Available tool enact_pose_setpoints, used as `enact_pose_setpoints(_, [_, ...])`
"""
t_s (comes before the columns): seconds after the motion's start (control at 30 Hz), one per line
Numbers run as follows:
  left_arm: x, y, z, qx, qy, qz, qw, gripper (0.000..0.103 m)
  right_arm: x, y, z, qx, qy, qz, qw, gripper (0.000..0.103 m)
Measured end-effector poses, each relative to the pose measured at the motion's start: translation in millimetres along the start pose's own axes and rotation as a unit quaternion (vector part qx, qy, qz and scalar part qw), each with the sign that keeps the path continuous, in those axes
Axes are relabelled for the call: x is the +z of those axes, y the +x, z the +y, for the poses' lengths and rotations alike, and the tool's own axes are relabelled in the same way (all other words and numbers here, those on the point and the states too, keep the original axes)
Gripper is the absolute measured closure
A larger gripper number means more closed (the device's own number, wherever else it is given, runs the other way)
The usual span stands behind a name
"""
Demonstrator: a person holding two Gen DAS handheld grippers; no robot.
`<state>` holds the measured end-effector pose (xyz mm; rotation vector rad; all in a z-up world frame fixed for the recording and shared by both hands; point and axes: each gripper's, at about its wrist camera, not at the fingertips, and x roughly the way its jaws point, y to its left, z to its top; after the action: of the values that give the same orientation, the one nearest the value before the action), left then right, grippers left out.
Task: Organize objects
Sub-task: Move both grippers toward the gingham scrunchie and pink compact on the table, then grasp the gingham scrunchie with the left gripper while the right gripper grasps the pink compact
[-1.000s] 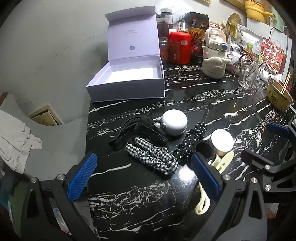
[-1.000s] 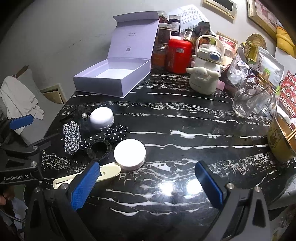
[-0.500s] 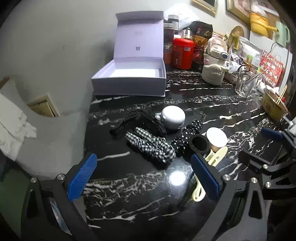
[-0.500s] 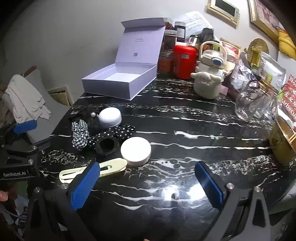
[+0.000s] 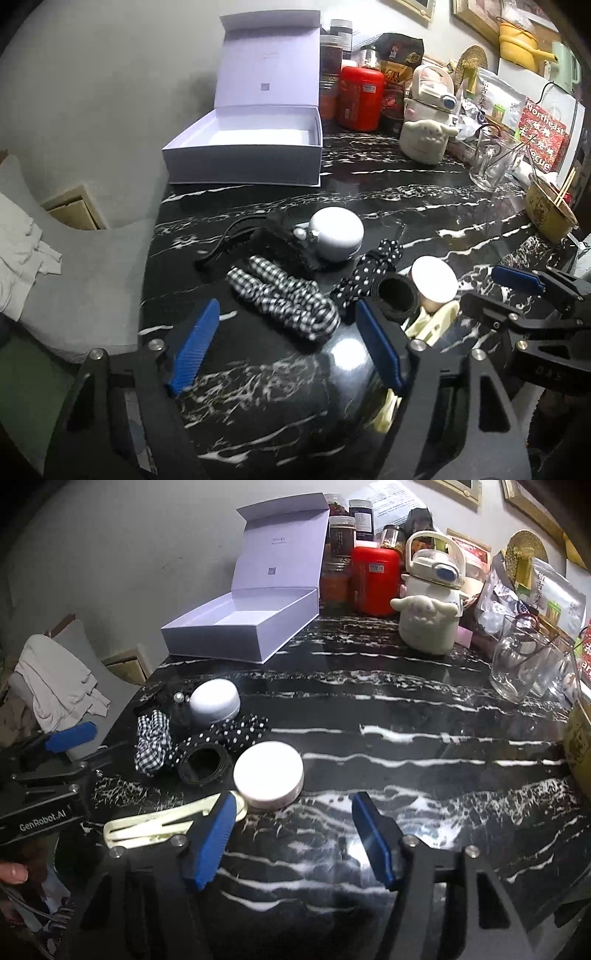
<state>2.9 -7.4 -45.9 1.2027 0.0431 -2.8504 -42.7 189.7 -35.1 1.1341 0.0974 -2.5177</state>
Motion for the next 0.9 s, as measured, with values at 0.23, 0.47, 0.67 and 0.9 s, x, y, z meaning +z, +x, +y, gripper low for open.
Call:
enact_pose_setpoints(0.23, [10, 19, -2, 0.008, 0.000, 0.015, 0.9998, 0.032, 14, 24, -2, 0.026, -0.005, 0.033, 0.999, 0.038])
enact_pose_setpoints(0.47, [7, 28, 6, 0.013, -0.007, 0.035, 0.9993, 0.032, 20, 38, 2, 0.028, -0.012, 0.046, 0.998, 0.038])
enact_pose_setpoints(0.67, [4, 37, 10, -0.007, -0.017, 0.051, 0.9985, 0.032, 15, 48, 11, 0.014, -0.038, 0.062, 0.997, 0.038])
enact_pose_setpoints(0.9, [1, 45, 13, -0.032, -0.027, 0.066, 0.9969, 0.060, 11, 46, 6, -0.007, -0.044, 0.062, 0.997, 0.052])
